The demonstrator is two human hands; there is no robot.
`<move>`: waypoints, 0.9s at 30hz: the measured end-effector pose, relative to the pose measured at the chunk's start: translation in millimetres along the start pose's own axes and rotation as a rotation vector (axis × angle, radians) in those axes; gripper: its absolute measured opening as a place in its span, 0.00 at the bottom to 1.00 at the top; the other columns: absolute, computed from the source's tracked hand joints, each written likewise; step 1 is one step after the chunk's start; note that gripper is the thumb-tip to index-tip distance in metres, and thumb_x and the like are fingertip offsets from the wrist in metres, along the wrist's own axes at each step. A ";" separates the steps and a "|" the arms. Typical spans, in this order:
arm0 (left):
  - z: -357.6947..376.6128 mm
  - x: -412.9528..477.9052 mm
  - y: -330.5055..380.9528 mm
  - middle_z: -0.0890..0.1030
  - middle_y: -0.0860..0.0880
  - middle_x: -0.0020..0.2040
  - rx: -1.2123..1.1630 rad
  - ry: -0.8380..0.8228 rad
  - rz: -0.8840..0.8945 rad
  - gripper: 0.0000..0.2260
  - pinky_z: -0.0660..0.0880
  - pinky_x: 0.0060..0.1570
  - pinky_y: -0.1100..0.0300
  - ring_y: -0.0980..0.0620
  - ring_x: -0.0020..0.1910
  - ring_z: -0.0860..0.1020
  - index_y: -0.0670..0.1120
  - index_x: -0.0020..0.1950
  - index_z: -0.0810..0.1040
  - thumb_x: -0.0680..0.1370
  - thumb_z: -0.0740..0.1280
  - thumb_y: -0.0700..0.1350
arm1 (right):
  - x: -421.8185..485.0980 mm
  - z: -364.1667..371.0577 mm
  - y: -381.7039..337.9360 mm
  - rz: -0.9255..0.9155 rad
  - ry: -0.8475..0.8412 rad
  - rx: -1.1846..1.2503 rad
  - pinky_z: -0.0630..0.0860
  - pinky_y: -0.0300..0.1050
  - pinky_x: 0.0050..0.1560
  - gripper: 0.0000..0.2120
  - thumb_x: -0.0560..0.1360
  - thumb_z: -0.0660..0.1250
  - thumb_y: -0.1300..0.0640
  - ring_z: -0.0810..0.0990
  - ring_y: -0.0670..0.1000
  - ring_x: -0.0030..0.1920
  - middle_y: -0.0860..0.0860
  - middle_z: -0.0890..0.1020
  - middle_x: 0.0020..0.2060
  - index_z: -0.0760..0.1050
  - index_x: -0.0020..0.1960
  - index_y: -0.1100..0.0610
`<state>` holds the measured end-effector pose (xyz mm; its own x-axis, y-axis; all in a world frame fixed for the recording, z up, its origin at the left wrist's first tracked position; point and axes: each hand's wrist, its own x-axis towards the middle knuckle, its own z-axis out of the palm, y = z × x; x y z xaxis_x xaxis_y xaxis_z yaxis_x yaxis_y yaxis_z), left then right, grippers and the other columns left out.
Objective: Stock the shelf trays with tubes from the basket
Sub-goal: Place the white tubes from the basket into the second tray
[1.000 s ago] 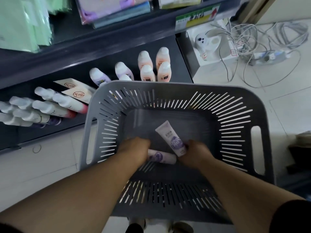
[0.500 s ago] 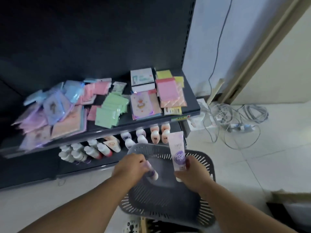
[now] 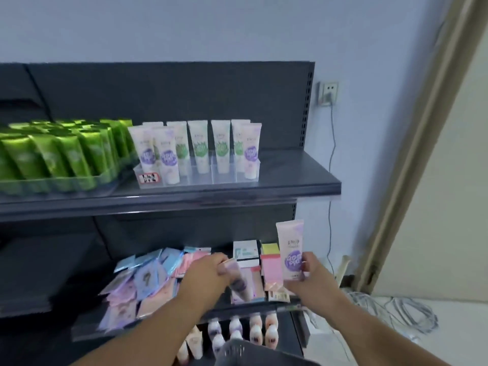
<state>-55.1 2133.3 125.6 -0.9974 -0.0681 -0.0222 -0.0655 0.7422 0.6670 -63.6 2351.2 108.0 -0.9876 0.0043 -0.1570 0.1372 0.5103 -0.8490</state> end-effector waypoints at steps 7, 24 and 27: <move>-66.4 -5.3 36.9 0.77 0.54 0.34 -0.028 0.215 0.099 0.06 0.70 0.37 0.60 0.55 0.35 0.74 0.52 0.40 0.76 0.71 0.72 0.50 | -18.3 -38.0 -62.8 -0.153 0.037 0.015 0.75 0.38 0.40 0.19 0.69 0.74 0.60 0.80 0.46 0.45 0.46 0.80 0.48 0.68 0.54 0.51; -217.5 47.6 96.1 0.78 0.54 0.34 -0.057 0.412 0.236 0.08 0.68 0.27 0.64 0.55 0.30 0.73 0.50 0.45 0.80 0.71 0.74 0.51 | 14.9 -58.7 -183.5 -0.335 0.121 0.032 0.78 0.40 0.43 0.17 0.72 0.74 0.55 0.79 0.46 0.48 0.45 0.79 0.49 0.70 0.56 0.49; -237.5 69.2 95.1 0.80 0.54 0.36 0.005 0.412 0.268 0.07 0.68 0.26 0.65 0.56 0.31 0.75 0.51 0.45 0.80 0.71 0.74 0.52 | 33.3 -48.7 -214.5 -0.357 0.136 0.022 0.78 0.39 0.40 0.16 0.71 0.74 0.55 0.80 0.48 0.44 0.42 0.79 0.45 0.70 0.54 0.48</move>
<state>-123.5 2040.8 364.4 -0.8847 -0.1317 0.4471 0.1909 0.7727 0.6054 -129.6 2283.7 309.4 -0.9743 -0.0552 0.2182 -0.2174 0.4814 -0.8491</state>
